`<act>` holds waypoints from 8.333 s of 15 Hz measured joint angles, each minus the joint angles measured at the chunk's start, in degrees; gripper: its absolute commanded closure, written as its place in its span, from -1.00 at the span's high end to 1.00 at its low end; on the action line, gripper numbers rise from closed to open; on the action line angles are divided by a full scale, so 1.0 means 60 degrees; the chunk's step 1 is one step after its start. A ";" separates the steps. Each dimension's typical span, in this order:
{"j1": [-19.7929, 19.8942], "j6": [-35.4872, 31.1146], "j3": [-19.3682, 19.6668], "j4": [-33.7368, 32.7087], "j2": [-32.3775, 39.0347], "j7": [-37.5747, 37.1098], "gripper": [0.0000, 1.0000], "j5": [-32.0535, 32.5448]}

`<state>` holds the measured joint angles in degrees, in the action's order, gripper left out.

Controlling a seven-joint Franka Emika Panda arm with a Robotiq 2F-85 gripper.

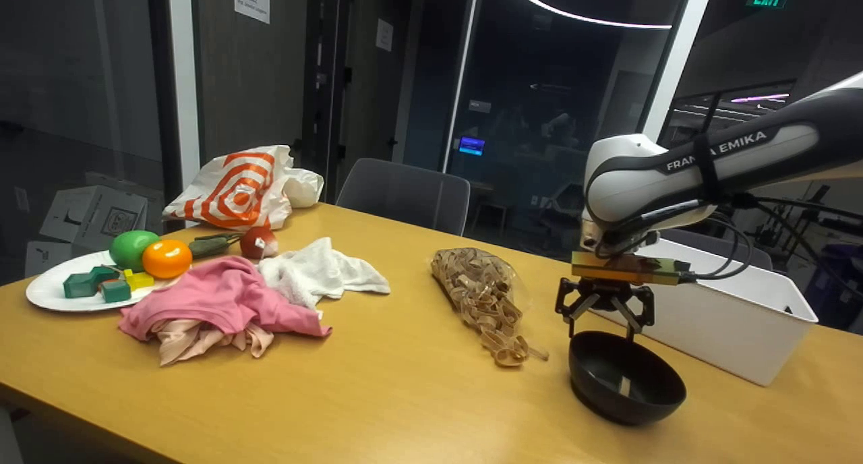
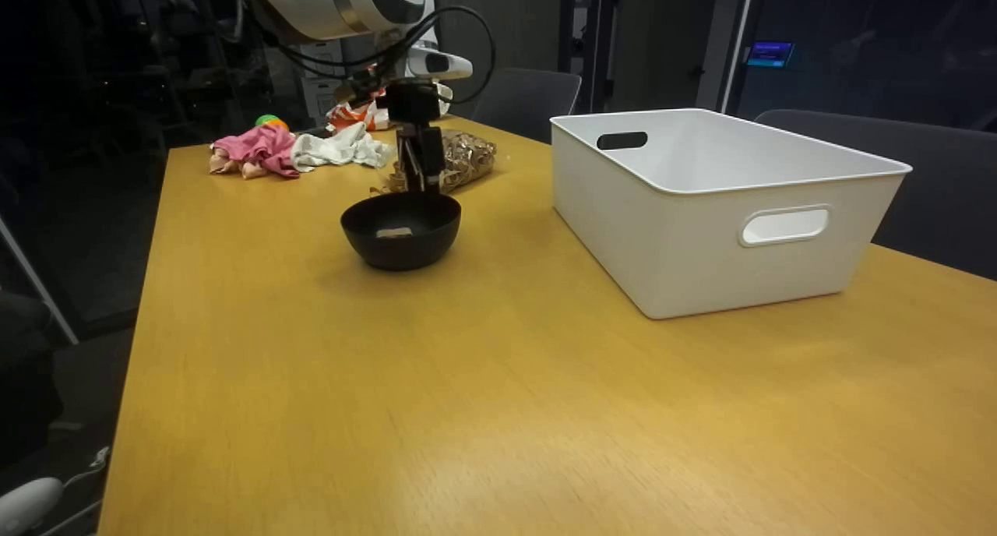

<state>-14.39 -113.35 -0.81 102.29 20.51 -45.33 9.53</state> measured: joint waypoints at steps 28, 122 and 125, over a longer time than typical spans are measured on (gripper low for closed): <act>0.0858 -0.2518 -0.0476 0.3845 -0.2257 0.0290 1.00 -0.1984; -0.1251 -0.2460 -0.0201 -0.0404 0.0203 0.2797 1.00 0.0602; -0.0928 -0.1462 -0.0392 -0.0014 -0.0479 0.2866 1.00 -0.0017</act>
<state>-19.96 -122.12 -3.16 102.21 17.64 -28.13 9.42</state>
